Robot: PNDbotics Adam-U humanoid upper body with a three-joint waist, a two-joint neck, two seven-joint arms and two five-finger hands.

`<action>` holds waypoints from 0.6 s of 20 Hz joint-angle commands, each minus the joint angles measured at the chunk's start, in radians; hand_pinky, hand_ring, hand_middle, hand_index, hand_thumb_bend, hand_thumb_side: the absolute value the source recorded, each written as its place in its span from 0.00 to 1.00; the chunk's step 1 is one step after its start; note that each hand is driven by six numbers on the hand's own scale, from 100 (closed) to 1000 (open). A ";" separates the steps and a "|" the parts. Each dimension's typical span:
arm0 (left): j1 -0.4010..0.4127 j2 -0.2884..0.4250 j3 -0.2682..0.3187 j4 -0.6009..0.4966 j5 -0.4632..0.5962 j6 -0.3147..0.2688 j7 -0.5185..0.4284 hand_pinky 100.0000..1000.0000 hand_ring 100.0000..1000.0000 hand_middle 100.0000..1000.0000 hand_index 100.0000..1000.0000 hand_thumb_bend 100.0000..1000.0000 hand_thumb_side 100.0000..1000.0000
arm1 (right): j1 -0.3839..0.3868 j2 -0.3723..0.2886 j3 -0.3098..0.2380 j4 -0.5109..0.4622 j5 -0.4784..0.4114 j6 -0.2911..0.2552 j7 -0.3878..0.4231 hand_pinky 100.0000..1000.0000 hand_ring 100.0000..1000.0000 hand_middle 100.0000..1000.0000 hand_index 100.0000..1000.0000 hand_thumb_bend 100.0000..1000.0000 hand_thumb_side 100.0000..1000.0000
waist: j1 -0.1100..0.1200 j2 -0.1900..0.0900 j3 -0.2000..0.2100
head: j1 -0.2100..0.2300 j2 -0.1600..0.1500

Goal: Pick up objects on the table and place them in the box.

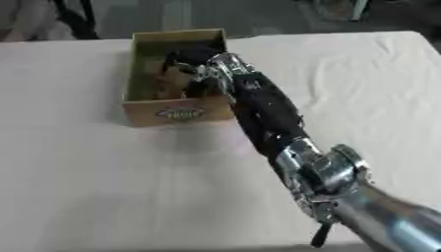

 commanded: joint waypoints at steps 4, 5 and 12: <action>-0.005 0.014 0.012 -0.017 -0.005 -0.004 0.008 0.48 0.46 0.44 0.56 0.35 0.36 | -0.034 -0.060 -0.033 -0.071 -0.116 -0.051 -0.061 0.72 0.78 0.80 0.83 0.38 0.23 | -0.001 -0.021 -0.016 | 0.017 -0.008; -0.004 0.015 0.013 -0.017 -0.005 -0.004 0.009 0.48 0.46 0.44 0.56 0.35 0.36 | -0.033 -0.068 -0.030 -0.082 -0.133 -0.056 -0.071 0.72 0.78 0.79 0.83 0.38 0.22 | -0.002 -0.021 -0.019 | 0.019 -0.009; 0.005 0.021 0.023 -0.014 -0.009 -0.008 0.019 0.48 0.46 0.44 0.56 0.36 0.36 | 0.001 -0.136 -0.030 -0.175 -0.251 -0.057 -0.162 0.64 0.71 0.73 0.79 0.36 0.05 | -0.006 -0.021 -0.047 | 0.043 -0.008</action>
